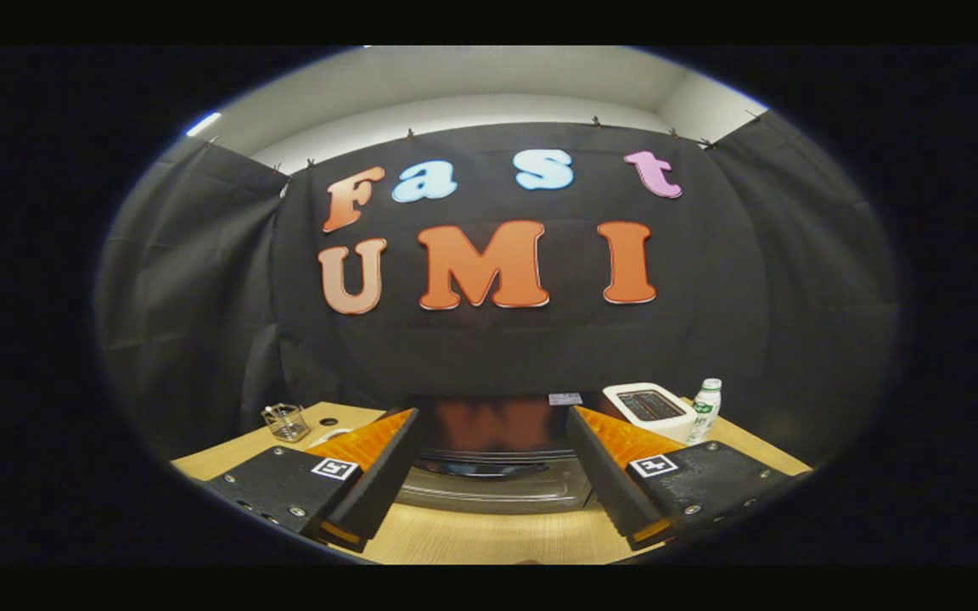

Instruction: Open the toaster oven, put the food inside, and close the toaster oven door.

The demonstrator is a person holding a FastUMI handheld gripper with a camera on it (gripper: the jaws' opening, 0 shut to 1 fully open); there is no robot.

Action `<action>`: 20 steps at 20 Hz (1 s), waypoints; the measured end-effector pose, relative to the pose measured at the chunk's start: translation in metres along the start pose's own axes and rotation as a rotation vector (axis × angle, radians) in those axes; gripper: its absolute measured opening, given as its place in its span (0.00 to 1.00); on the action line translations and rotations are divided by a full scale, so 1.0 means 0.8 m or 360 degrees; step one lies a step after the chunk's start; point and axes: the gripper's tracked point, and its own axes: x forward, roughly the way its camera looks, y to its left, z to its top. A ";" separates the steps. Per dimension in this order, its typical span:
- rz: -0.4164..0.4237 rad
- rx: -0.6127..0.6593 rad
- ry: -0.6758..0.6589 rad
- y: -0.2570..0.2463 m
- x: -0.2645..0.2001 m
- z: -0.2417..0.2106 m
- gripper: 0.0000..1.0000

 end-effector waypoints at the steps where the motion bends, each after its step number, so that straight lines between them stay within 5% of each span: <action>1: -0.0007 -0.0012 0.0038 0.001 0.010 -0.011 1.00; 10: -0.0101 -0.0038 0.0328 0.009 0.067 -0.098 1.00; 15: -0.0093 -0.0035 0.0286 0.014 0.066 -0.099 0.99; 20: -0.0007 -0.0061 0.0217 0.023 0.043 -0.104 0.86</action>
